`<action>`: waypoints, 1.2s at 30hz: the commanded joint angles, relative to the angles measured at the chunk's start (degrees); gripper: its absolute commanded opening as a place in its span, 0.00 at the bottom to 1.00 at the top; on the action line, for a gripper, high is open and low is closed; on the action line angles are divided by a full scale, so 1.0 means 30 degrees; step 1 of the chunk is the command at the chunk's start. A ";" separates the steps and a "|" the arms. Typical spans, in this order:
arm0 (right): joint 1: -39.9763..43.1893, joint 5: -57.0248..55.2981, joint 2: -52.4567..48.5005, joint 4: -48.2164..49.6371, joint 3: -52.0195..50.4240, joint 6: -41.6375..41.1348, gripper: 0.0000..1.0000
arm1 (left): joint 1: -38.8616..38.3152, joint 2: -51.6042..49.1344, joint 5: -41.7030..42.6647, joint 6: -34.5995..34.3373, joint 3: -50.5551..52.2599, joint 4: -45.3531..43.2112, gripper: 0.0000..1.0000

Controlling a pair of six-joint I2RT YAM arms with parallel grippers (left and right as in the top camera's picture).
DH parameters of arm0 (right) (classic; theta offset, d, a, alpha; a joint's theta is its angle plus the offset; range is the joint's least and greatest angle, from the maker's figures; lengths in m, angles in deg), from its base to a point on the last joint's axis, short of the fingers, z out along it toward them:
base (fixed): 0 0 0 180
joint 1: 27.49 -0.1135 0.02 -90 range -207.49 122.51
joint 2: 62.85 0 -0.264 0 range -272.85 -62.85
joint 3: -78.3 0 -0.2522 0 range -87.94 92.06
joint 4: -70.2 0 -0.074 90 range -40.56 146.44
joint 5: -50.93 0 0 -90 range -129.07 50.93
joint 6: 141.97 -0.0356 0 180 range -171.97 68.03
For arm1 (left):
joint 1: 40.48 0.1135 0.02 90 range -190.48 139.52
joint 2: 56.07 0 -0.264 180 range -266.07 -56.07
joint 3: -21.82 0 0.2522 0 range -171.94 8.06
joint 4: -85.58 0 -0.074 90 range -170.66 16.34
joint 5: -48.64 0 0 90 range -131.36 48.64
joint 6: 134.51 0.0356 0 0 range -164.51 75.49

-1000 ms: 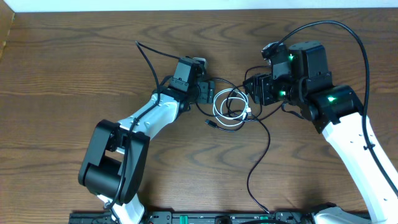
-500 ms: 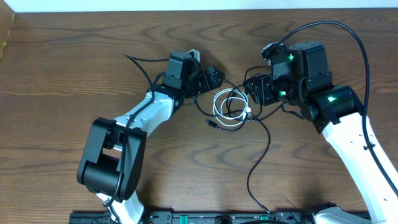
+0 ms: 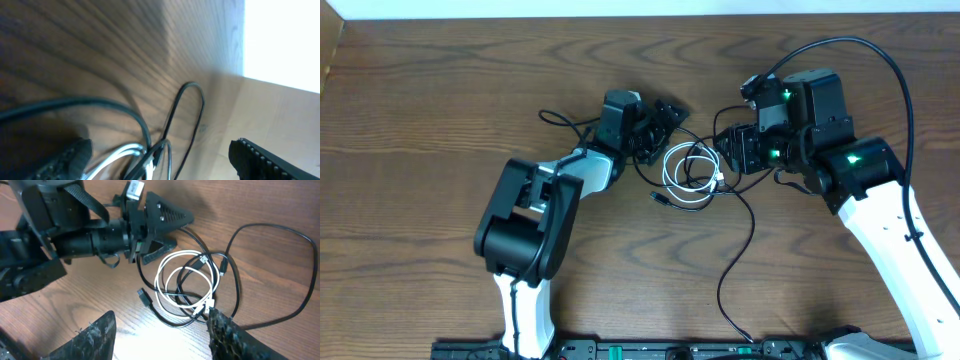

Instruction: Untangle cables

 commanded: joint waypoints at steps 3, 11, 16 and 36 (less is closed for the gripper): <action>0.0044 -0.0015 0.0036 -0.0073 -0.0066 0.0073 0.55 | 0.0007 -0.1086 -0.1137 -0.0663 -0.0102 -0.1515 0.92; 0.0044 -0.0007 0.0036 -0.0211 -0.0066 0.0073 0.54 | -0.0175 -0.1173 -0.5195 -0.2076 -0.0102 -0.1953 0.87; 0.0044 -0.0007 0.0036 -0.0510 -0.0066 0.0073 0.54 | -0.0532 -0.1173 -0.7686 -0.4226 -0.0102 -0.1953 0.84; 0.0058 -0.4073 -0.1617 -0.1479 -0.0168 0.0044 0.58 | 0.0583 -0.1086 0.0634 1.5766 -0.0102 1.0440 0.60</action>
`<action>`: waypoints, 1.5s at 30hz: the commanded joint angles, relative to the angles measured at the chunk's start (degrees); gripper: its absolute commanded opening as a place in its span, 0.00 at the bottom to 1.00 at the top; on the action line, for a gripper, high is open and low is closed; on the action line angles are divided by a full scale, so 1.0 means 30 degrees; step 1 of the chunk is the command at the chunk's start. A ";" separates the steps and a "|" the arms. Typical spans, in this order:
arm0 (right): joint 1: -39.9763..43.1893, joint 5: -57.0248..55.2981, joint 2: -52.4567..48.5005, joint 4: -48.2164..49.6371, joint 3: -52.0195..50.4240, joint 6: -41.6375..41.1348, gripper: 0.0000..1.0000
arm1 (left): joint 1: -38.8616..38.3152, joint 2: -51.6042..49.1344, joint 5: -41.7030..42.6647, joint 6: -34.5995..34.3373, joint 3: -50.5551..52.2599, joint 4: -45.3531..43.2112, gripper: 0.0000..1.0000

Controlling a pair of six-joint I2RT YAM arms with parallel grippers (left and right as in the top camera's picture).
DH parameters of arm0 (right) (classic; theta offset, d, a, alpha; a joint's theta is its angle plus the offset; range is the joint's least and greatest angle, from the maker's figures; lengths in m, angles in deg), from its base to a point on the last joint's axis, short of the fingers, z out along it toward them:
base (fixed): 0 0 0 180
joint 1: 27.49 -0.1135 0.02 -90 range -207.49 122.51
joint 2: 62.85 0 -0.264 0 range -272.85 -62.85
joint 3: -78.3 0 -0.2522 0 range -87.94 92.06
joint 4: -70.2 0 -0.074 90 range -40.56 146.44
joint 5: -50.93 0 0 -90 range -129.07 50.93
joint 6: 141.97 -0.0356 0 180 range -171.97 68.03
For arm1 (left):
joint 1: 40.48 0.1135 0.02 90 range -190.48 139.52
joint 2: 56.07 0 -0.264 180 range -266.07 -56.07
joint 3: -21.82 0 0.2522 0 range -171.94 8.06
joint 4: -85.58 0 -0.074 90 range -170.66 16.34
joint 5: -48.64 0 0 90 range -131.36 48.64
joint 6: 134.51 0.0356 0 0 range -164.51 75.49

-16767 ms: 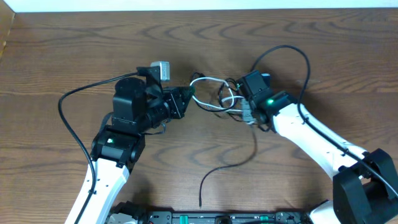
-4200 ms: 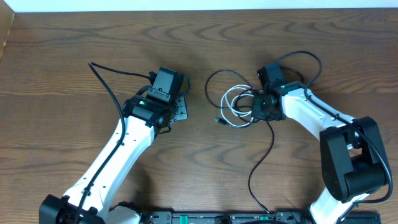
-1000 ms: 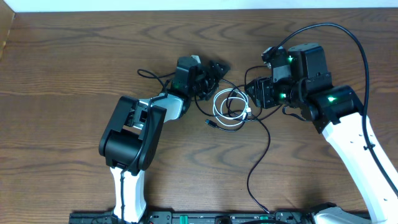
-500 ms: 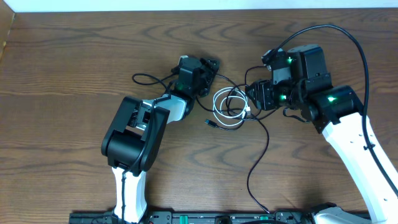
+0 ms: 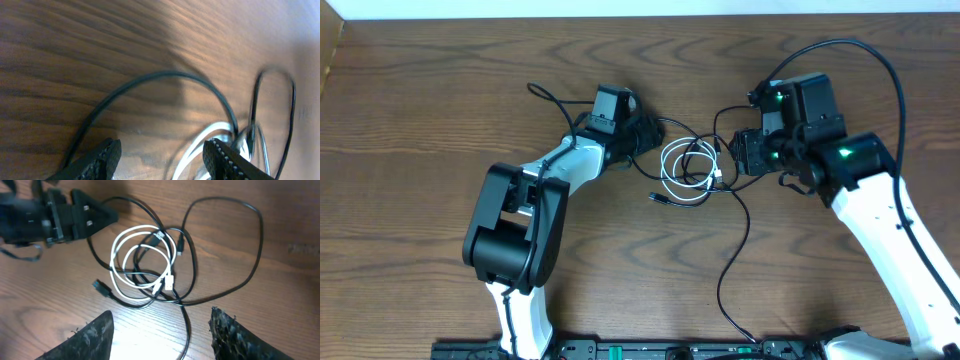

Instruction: Untangle cables

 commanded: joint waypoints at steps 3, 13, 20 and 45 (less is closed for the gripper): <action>0.0044 -0.0175 -0.1173 -0.0007 -0.0153 -0.0583 0.58 | -0.0262 -0.2055 0.3847 0.5508 0.1523 0.2127 0.60; 0.0051 -0.0168 -0.1290 0.0058 -0.0153 -0.0583 0.57 | -0.2178 -0.2120 0.3279 0.6790 0.1530 0.3359 0.56; 0.0080 -0.0809 -0.1290 -0.0058 -0.0153 -0.0583 0.58 | -0.2667 -0.1690 0.3075 0.6747 0.1523 0.3366 0.07; -0.0641 0.3708 -0.5406 0.2295 -0.0153 -0.0517 0.65 | -0.1100 1.6473 0.2645 0.4153 0.1486 0.5289 0.07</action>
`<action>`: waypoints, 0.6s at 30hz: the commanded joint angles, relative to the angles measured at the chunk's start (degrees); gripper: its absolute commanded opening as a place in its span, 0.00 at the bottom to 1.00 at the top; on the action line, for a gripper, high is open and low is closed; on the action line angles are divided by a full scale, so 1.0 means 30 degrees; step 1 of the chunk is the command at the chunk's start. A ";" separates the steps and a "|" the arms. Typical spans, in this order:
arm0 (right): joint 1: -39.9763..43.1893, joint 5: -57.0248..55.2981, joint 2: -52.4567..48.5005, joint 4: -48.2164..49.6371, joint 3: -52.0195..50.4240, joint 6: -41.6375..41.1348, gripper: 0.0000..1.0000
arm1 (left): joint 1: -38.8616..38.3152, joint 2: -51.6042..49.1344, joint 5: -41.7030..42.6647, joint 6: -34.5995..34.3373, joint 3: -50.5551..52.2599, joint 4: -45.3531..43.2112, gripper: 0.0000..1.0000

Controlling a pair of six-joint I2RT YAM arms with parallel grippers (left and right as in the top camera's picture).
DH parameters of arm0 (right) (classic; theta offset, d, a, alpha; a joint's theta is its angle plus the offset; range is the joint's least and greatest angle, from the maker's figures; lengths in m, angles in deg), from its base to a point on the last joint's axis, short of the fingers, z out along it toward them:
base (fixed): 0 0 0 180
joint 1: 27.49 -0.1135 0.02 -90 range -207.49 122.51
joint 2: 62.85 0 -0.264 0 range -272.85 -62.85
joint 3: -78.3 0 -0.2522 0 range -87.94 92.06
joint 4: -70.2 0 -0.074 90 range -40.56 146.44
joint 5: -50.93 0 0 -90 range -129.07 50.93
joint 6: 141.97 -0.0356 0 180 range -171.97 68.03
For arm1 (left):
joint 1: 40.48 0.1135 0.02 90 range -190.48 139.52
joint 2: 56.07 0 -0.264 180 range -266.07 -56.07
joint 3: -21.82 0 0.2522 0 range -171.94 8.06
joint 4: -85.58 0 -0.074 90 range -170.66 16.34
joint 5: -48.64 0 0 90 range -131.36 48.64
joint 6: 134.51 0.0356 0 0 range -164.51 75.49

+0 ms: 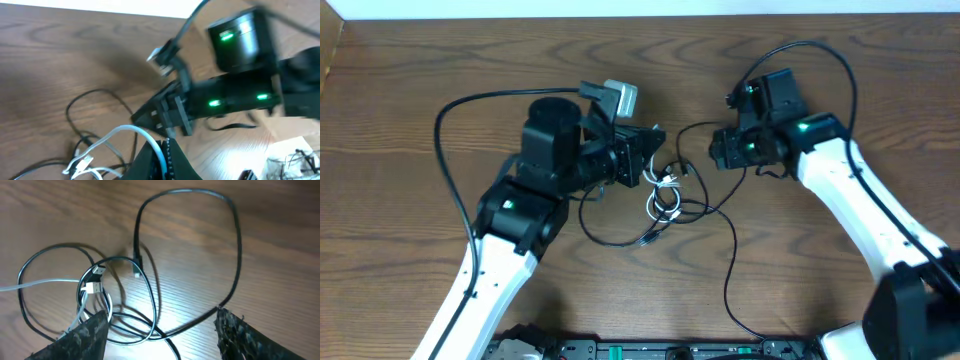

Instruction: Untangle cables

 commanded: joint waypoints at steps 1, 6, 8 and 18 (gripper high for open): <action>-0.0729 0.2120 -0.1319 0.0299 -0.0124 0.0197 0.66 | 0.0029 0.0284 -0.1122 -0.1231 -0.0175 0.0022 0.07; -0.1785 0.3024 -0.3096 0.0554 -0.0131 0.0495 0.66 | 0.0029 0.0284 -0.3395 -0.1231 -0.0182 0.0576 0.07; -0.2266 0.3002 -0.3789 0.0634 -0.0131 0.0503 0.66 | 0.0029 0.0284 -0.4481 -0.1209 -0.0204 0.1115 0.07; -0.4371 0.0729 -0.7060 0.2346 -0.0124 0.0073 0.56 | 0.0051 0.0284 -0.5260 -0.0918 -0.5304 0.4998 0.07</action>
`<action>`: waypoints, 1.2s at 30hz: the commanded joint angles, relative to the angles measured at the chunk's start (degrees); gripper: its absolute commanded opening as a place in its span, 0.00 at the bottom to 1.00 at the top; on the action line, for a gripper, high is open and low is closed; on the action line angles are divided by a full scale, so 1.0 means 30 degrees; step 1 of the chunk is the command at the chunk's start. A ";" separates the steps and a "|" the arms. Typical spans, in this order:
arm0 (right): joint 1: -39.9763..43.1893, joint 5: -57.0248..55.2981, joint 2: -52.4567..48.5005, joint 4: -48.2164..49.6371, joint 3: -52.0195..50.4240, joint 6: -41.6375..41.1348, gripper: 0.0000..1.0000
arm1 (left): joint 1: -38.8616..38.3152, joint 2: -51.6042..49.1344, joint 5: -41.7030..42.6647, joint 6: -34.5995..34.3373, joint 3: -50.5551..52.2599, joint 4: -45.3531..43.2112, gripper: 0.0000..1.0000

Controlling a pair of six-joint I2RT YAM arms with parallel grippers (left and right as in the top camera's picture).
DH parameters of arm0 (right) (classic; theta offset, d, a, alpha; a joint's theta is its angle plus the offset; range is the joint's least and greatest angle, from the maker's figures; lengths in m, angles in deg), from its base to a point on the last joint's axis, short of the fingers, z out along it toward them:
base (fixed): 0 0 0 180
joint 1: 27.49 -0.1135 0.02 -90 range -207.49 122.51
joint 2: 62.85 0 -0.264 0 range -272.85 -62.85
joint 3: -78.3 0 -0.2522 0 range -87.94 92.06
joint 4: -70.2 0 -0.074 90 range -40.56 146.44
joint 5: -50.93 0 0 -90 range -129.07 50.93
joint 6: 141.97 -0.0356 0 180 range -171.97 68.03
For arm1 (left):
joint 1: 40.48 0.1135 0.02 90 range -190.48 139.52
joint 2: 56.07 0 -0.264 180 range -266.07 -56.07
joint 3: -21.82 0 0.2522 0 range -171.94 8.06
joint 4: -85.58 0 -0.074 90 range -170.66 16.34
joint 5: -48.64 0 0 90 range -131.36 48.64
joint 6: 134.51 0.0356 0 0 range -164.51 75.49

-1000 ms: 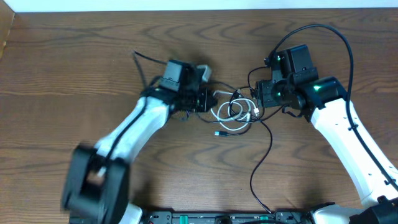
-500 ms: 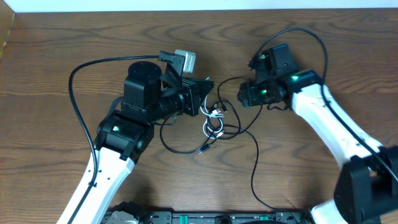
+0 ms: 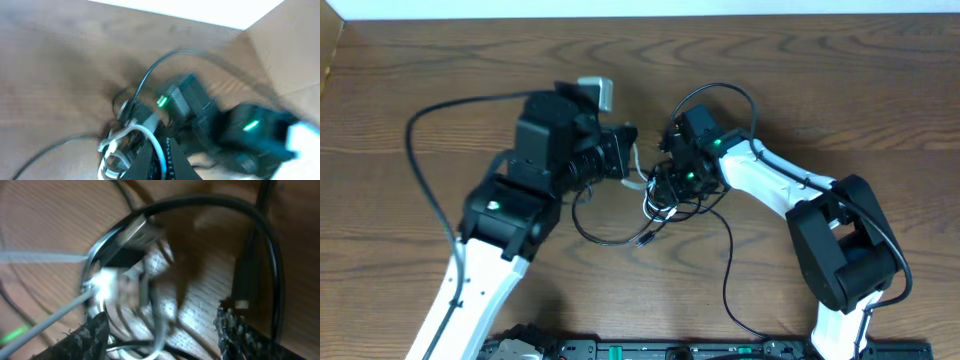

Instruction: Untangle cables

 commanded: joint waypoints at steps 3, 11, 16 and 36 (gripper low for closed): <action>-0.0284 -0.7242 -0.0918 -0.1188 -0.0182 -0.3745 0.41 | 0.0051 0.0226 -0.0248 0.0299 -0.3388 0.0503 0.07; 0.3096 -1.4338 -0.0299 -0.3657 -0.0182 -0.8531 0.01 | 0.5034 0.0335 -0.0248 0.1115 -0.3803 0.3184 0.07; 0.5231 -1.4222 0.1311 -0.3810 -0.0175 -0.8269 0.01 | 0.9180 -0.0372 -0.0313 0.1545 -0.3803 0.3636 0.07; 0.6521 1.1023 0.5282 -0.1188 -0.0175 0.4947 0.01 | 0.6069 -0.5931 0.2346 0.1545 -0.3781 0.5901 0.13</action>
